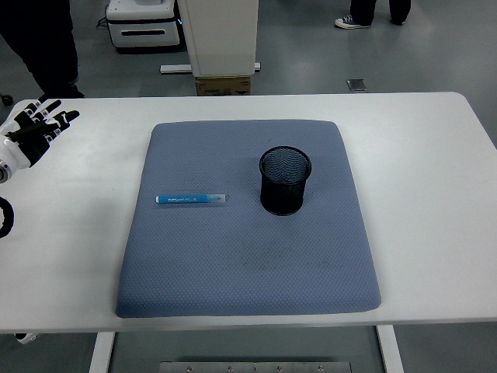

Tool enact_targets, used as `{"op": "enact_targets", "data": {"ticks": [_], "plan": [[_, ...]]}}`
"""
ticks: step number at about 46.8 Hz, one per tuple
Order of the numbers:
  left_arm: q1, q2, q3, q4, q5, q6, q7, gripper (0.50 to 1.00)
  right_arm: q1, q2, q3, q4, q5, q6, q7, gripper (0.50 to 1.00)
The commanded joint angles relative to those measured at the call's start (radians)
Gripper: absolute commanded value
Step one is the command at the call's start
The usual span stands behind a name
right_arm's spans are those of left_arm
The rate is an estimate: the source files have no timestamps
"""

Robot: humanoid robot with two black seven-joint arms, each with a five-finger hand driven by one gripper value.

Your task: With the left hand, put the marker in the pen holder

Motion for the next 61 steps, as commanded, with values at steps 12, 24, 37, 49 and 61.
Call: {"op": "enact_targets", "data": {"ticks": [12, 24, 37, 49, 61], "plan": [[0.020, 0.000, 0.002, 0.002, 0.002, -0.035, 0.000, 1.000, 0.000, 0.000, 0.000, 0.000, 0.000, 0.000, 0.000, 1.000], [0.020, 0.002, -0.003, 0.005, 0.011, -0.033, -0.001, 1.000, 0.000, 0.000, 0.000, 0.000, 0.000, 0.000, 0.000, 1.000], [0.059, -0.006, -0.011, 0.003, 0.005, -0.099, -0.001, 1.000, 0.000, 0.000, 0.000, 0.000, 0.000, 0.000, 0.000, 1.000], [0.040, 0.003, -0.011, 0.000, 0.012, -0.101, 0.000, 1.000, 0.000, 0.000, 0.000, 0.000, 0.000, 0.000, 0.000, 1.000], [-0.046, -0.008, -0.005, -0.003, 0.199, -0.092, 0.002, 1.000, 0.000, 0.000, 0.000, 0.000, 0.000, 0.000, 0.000, 1.000]]}}
